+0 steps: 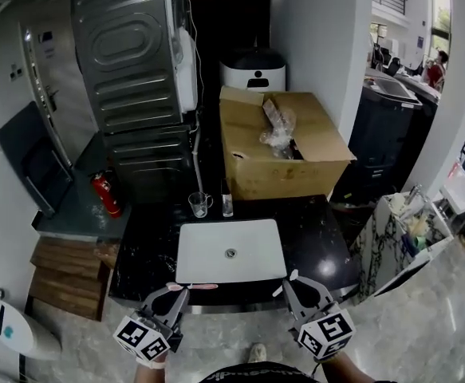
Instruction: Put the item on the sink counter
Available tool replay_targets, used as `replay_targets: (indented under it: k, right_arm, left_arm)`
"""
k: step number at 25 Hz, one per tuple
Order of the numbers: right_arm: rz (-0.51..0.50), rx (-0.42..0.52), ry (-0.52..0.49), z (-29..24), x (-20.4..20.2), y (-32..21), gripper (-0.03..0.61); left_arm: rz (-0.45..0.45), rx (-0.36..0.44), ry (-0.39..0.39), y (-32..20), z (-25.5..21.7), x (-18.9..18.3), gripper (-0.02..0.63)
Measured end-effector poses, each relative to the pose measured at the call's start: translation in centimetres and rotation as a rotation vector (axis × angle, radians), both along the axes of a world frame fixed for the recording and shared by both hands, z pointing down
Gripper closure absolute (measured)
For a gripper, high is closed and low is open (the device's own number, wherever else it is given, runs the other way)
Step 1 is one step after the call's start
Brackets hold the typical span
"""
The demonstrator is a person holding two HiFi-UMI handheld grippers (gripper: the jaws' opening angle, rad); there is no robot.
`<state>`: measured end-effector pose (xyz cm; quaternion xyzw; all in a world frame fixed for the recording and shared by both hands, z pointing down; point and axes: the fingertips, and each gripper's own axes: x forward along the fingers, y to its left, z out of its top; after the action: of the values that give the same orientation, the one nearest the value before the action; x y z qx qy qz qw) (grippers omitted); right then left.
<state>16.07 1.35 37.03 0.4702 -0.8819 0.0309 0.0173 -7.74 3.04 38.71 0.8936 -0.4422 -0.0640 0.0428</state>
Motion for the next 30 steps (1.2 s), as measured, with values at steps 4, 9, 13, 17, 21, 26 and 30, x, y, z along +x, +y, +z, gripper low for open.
replay_targets:
  k: [4,9,13,17,21,26,30]
  right_arm:
    - [-0.017,0.001,-0.022,-0.4,2.2,-4.4,0.535]
    - [-0.049,0.007,-0.040,-0.6,3.9,-8.8,0.535]
    - [-0.077,0.006,-0.059,-0.5,3.5,-11.1,0.535]
    - [-0.100,0.006,-0.062,-0.2,2.7,-13.5,0.535]
    - [-0.105,0.010,-0.059,0.1,1.5,-15.7,0.535]
    - [-0.091,0.000,-0.034,0.3,-0.3,-18.0,0.535]
    - [-0.075,0.000,-0.012,0.2,-2.3,-20.3,0.535]
  left_arm:
    - [-0.009,0.008,-0.030,-4.7,-1.1,2.2,0.584]
    - [-0.037,0.013,-0.059,-8.7,-2.1,3.8,0.584]
    - [-0.071,0.003,-0.061,-11.2,-2.5,3.5,0.584]
    - [-0.101,0.001,-0.051,-14.1,-2.5,2.6,0.584]
    - [-0.112,-0.001,-0.046,-17.0,-1.9,1.6,0.584]
    - [-0.126,-0.012,-0.019,-22.4,-0.5,-0.8,0.584]
    - [-0.136,-0.012,-0.015,-27.9,0.7,-3.5,0.584]
